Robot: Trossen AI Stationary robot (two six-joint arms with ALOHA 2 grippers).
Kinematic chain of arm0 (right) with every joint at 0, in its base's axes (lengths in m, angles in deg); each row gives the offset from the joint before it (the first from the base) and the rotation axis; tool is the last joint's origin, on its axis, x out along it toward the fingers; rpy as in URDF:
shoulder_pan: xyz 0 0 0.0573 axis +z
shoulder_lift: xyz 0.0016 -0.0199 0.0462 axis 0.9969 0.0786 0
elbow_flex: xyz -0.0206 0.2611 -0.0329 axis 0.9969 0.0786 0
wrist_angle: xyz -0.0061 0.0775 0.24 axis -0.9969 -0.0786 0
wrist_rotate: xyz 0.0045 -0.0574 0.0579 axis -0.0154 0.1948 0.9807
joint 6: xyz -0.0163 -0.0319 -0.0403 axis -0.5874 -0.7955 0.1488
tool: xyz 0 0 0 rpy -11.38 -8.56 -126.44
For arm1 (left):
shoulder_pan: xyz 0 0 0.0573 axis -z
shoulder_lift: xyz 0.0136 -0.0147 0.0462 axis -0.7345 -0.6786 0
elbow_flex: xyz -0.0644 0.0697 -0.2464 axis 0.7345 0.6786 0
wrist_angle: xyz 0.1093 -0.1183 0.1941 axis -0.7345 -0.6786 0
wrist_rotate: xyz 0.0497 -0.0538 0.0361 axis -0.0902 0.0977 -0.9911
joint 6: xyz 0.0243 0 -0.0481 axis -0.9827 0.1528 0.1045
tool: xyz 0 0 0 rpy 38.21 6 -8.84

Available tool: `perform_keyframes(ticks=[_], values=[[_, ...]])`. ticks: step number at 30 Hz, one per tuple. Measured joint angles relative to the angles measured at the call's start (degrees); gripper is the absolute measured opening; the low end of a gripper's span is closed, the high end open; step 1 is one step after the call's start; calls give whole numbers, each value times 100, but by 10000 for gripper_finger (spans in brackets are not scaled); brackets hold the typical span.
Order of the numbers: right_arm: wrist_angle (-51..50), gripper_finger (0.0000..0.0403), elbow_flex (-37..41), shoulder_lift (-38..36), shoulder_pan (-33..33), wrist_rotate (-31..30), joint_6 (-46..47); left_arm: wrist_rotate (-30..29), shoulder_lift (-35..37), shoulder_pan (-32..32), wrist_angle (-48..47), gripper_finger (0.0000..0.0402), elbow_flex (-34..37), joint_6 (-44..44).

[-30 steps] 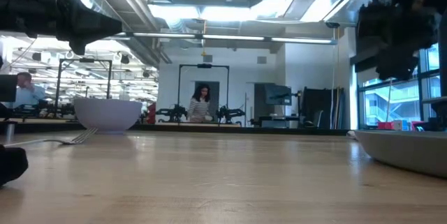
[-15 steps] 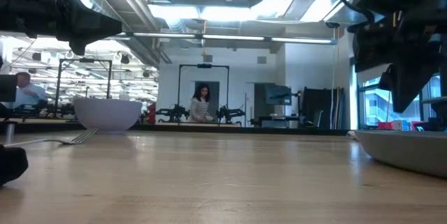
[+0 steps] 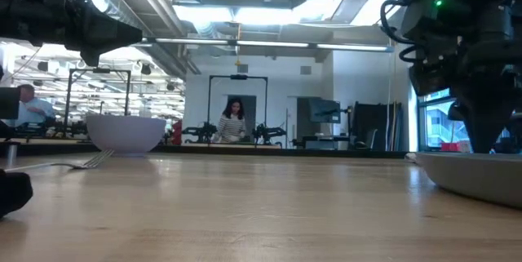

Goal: Set table place
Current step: Put the gray plate to the center of the table

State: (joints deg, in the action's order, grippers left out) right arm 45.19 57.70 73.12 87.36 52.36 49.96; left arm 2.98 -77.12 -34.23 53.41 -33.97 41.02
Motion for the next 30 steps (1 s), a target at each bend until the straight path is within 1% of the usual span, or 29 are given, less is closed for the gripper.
perform_keyframes(ticks=[8,14,22,24,30], values=[[6,94,-4,37,0,117,43,0,0,0,12,34,0,0],[-4,94,-4,39,-4,463,40,0,0,0,19,27,0,0],[-4,94,-4,39,-4,584,160,-2,2,0,23,19,0,0],[0,94,-4,39,-2,561,201,-2,1,0,23,17,0,0],[105,94,179,24,76,-26,461,-2,1,0,23,14,0,0]])
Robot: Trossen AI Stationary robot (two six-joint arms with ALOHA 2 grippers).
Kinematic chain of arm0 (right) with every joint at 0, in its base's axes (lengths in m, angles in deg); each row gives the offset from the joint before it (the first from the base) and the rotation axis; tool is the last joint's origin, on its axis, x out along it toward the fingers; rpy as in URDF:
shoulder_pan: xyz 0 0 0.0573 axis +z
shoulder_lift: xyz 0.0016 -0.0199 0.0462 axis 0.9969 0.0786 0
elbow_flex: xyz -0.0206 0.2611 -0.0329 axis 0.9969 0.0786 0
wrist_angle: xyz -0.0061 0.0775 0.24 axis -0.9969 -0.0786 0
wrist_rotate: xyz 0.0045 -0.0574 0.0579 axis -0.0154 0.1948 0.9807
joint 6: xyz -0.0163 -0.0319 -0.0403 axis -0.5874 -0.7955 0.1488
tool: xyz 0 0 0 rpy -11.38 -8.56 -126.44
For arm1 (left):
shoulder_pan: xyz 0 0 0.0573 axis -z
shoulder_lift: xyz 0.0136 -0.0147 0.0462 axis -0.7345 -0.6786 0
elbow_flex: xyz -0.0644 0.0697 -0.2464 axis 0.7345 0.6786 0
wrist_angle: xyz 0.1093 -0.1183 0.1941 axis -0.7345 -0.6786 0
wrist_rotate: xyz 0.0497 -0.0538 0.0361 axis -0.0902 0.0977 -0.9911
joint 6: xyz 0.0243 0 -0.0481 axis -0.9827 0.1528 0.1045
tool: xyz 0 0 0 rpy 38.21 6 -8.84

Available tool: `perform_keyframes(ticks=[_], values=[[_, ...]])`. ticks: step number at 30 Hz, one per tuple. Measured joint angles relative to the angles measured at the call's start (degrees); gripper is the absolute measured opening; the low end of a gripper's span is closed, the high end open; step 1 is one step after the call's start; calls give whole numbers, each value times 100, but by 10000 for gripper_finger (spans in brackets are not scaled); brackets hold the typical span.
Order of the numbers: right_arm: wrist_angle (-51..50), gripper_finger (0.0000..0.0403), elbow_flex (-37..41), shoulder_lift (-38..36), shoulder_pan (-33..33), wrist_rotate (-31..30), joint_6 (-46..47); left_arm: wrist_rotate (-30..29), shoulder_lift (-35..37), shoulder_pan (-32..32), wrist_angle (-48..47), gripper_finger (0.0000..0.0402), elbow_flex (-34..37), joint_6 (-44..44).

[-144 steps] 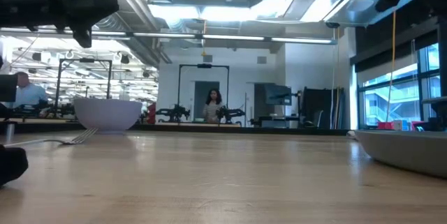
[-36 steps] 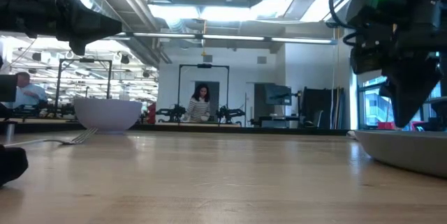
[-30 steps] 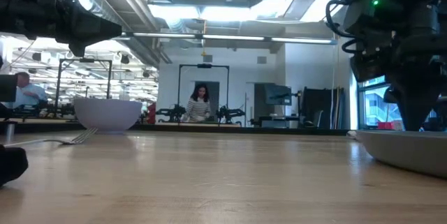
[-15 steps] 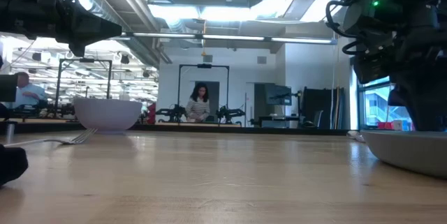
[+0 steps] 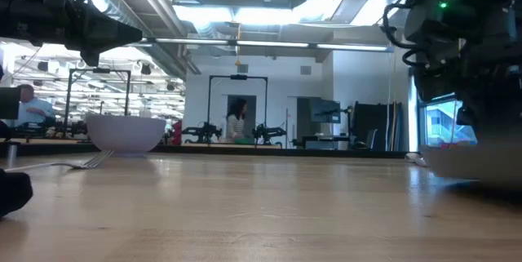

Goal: Set table place
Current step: Put the gray plate to the center of the table

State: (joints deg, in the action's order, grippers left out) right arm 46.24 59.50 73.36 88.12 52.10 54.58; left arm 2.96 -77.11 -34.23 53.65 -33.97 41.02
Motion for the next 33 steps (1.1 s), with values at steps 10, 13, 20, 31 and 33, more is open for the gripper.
perform_keyframes(ticks=[10,13,20,31,33], values=[[652,57,85,18,-7,64,273,0,0,0,0,14,0,5],[735,40,83,17,-9,195,282,0,0,0,0,14,0,96],[764,37,83,15,-7,241,295,0,1,0,0,14,0,106],[991,32,78,414,212,15,440,1,0,0,-2,14,0,109],[1256,25,81,510,231,1,445,1,1,0,0,14,0,109]])
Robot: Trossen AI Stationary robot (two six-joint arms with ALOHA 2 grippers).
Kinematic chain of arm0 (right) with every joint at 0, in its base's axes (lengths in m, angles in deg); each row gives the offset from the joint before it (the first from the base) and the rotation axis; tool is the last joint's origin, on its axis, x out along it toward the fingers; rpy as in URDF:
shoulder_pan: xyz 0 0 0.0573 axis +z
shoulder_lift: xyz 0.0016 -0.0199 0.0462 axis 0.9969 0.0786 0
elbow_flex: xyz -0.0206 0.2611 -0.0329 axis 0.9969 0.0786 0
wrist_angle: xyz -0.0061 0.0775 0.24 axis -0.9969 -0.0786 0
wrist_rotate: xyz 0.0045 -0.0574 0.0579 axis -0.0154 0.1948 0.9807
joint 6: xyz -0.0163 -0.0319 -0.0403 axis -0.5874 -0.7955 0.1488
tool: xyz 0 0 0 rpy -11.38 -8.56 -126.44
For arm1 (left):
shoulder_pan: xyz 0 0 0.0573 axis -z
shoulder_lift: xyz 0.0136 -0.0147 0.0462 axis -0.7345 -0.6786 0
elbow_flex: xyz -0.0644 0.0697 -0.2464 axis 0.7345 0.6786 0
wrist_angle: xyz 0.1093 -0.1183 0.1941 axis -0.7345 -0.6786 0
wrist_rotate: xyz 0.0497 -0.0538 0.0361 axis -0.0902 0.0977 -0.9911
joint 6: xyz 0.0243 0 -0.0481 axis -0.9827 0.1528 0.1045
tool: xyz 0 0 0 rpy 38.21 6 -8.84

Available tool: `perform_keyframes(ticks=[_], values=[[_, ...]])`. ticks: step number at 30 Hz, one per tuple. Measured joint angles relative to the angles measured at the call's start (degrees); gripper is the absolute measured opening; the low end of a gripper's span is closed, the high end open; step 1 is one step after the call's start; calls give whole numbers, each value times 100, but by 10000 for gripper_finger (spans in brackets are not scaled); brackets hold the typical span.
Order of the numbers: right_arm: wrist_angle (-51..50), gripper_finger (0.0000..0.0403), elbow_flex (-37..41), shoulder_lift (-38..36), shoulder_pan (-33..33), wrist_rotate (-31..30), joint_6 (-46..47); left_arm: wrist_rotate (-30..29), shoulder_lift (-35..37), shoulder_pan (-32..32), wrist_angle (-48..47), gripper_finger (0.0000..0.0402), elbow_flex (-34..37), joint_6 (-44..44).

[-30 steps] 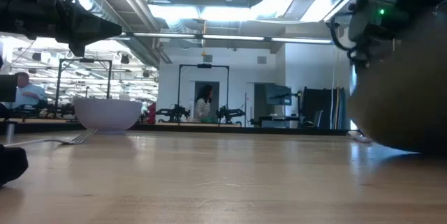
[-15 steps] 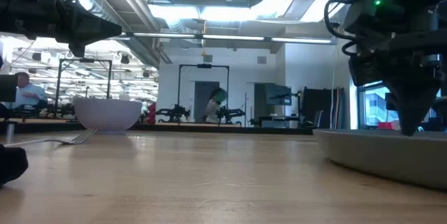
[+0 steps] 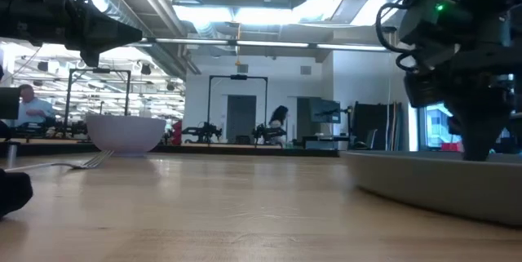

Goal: Set table place
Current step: Put the gray plate to the center of the table

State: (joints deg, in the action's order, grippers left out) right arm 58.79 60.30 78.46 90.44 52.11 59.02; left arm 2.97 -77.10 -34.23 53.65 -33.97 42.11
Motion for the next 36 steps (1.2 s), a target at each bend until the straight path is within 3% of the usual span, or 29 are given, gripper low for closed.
perform_keyframes(ticks=[7,14,17,23,30,36], values=[[703,9,-341,23,14,-84,-80,-1,0,0,7,14,0,-4],[759,7,-1784,50,-352,-580,-1280,-3,0,0,42,14,0,-18],[550,7,-2423,207,-636,-993,-1304,-14,-1,0,150,14,0,-16],[-328,6,-3292,1295,-1240,-983,-1383,-431,0,0,646,14,0,-18],[-357,8,-3878,2770,-1662,31,-1544,-541,-2,0,835,14,-44,0],[-510,8,-4172,3584,-1676,181,-1799,-562,0,0,820,14,-157,131]])
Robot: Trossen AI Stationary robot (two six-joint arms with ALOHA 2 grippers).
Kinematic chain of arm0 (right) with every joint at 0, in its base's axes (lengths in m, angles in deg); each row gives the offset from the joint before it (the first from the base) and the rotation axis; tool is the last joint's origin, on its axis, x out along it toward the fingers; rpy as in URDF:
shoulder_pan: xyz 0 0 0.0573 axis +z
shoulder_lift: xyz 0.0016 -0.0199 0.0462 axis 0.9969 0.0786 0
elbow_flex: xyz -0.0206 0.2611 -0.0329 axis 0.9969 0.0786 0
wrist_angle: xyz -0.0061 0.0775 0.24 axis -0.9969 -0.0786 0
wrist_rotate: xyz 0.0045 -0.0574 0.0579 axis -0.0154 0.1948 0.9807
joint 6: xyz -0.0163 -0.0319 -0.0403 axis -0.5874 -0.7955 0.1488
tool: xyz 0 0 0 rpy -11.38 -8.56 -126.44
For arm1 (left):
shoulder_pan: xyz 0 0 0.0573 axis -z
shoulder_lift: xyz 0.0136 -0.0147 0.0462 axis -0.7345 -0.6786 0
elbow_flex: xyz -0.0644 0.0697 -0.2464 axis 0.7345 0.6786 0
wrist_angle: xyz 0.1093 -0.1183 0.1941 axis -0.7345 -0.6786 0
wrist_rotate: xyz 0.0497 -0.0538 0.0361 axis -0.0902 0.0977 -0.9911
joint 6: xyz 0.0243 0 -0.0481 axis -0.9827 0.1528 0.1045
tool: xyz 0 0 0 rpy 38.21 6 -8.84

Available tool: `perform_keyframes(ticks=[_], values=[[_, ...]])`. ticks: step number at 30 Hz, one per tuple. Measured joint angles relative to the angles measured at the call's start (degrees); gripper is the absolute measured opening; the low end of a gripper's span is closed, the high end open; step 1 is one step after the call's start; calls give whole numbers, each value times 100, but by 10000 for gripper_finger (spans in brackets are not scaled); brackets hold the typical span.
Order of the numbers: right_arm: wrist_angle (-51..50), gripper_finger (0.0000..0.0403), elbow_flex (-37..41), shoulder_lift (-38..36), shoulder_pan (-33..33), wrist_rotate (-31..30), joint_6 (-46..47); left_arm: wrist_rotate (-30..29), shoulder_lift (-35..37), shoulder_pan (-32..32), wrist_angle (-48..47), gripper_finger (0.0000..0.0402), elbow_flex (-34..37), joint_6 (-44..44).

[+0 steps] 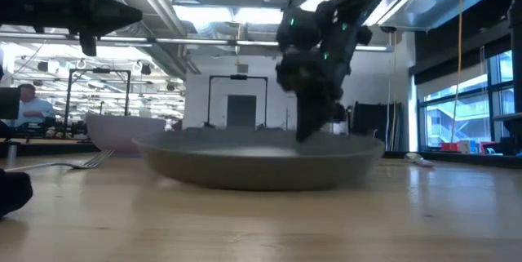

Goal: Set table place
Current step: Put the gray plate to the center of the table

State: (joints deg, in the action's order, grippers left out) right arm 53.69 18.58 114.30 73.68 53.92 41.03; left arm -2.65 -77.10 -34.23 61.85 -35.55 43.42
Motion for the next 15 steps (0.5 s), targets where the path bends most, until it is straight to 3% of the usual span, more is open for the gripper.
perform_keyframes(ticks=[7,15], values=[[177,22,-28,494,-10,375,-152,-1,0,0,-261,14,0,19],[9,65,-313,470,-9,450,-341,-1,0,0,-260,14,0,22]])
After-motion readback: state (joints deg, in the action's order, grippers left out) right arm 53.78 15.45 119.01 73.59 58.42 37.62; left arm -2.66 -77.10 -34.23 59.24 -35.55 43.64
